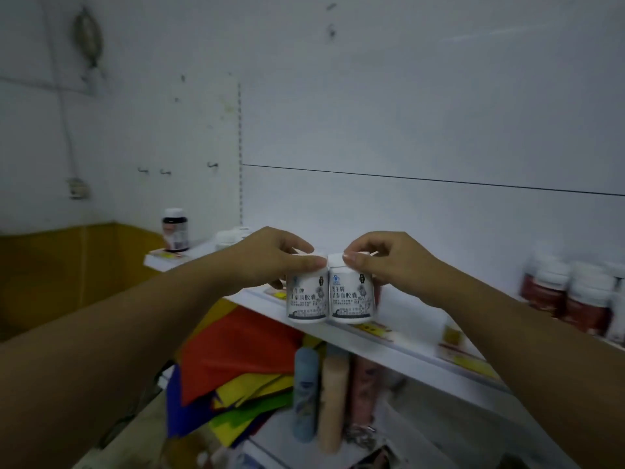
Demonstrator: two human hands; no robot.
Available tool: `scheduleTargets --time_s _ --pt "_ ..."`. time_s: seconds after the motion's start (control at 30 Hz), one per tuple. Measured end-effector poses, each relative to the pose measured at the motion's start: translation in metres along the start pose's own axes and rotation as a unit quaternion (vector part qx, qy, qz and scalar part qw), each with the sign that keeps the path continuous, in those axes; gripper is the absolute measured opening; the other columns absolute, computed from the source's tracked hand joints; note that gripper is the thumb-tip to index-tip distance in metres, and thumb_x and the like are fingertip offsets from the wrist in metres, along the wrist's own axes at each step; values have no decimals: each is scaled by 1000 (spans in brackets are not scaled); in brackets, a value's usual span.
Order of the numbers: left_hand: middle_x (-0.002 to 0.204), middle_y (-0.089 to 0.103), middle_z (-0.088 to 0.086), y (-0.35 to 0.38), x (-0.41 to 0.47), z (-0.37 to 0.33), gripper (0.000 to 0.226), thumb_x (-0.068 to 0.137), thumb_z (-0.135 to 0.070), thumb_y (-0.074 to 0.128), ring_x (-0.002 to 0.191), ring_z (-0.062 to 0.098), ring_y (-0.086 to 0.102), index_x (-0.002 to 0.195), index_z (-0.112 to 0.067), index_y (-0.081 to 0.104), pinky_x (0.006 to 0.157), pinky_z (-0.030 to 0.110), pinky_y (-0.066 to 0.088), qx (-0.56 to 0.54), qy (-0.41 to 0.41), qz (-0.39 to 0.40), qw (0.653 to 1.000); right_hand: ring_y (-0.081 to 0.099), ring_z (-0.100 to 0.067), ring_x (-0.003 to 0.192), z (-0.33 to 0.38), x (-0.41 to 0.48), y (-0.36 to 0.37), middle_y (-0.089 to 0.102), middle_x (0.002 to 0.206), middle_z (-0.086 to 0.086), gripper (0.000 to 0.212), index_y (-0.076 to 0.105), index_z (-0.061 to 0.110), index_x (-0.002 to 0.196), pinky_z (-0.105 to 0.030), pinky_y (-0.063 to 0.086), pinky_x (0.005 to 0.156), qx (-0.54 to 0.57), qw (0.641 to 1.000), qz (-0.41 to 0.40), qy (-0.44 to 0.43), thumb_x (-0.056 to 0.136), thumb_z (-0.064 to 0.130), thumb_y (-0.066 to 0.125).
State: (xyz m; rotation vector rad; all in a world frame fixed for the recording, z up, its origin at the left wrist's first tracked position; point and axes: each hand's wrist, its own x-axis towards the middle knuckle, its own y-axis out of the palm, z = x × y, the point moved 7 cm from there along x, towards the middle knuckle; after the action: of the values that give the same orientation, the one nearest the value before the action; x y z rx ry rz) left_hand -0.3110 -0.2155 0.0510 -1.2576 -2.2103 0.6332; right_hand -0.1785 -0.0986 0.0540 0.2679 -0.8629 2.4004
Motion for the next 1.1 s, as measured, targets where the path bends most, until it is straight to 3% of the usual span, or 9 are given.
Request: scheduleTargets --time_s 0.07,0.2,0.4,0.57,0.77,0.87,0.93,1.0,1.1 --pt "102 70 7 -17 -4 13 44 78 -41 69 92 20 68 114 -16 63 70 32 55 -17 7 -33 999 67 -13 78 7 9 15 69 90 -1 8 69 23 82 -23 56 63 10 1000 8 -3 81 30 69" --pt "104 68 11 -40 -9 32 41 79 -43 69 87 21 66 110 -18 63 64 29 52 -24 14 -74 997 69 -18 85 15 25 37 70 94 -1 18 70 17 91 -24 58 66 0 1000 13 -10 80 32 70" --pt "105 67 -1 -84 8 79 34 81 -37 68 92 17 65 109 -18 64 74 35 57 -42 11 -119 992 68 -23 88 14 82 79 68 96 -2 14 67 22 90 -37 60 76 -9 1000 9 4 78 27 72" --pt "101 68 -3 -112 38 105 25 85 -32 65 92 13 66 107 -22 63 71 28 58 -53 5 -137 989 65 -13 87 9 136 93 64 105 1 19 66 19 99 -18 53 62 -3 999 30 -13 81 24 70" --pt "105 63 1 -156 103 111 38 85 -31 65 91 12 63 120 -16 62 72 26 56 -41 20 -187 981 62 -13 89 1 214 79 62 104 2 14 64 22 93 -25 54 69 5 999 -22 -26 80 23 70" --pt "99 62 -4 -172 136 120 39 84 -30 66 87 6 61 120 -14 63 69 24 55 -63 31 -217 974 61 -15 91 -10 247 69 62 99 4 14 63 25 90 -36 54 82 -24 998 -62 -23 78 24 71" --pt "108 61 1 -179 159 129 40 84 -28 66 88 7 60 121 -14 62 71 25 55 -72 36 -236 968 61 -19 93 -21 263 64 61 95 4 15 64 23 89 -41 54 85 -31 995 -91 -5 76 24 71" --pt "117 59 3 -183 184 139 41 84 -25 66 92 13 60 123 -15 60 76 29 55 -80 34 -243 966 61 -20 92 -33 276 62 60 92 4 14 63 21 88 -40 54 81 -43 993 -111 19 76 22 70" --pt "120 57 3 -181 224 151 45 82 -20 67 101 20 57 126 -17 56 81 32 53 -110 22 -220 969 57 -15 85 -47 290 66 60 99 1 19 61 21 93 -27 48 65 -88 988 -123 42 76 22 70"
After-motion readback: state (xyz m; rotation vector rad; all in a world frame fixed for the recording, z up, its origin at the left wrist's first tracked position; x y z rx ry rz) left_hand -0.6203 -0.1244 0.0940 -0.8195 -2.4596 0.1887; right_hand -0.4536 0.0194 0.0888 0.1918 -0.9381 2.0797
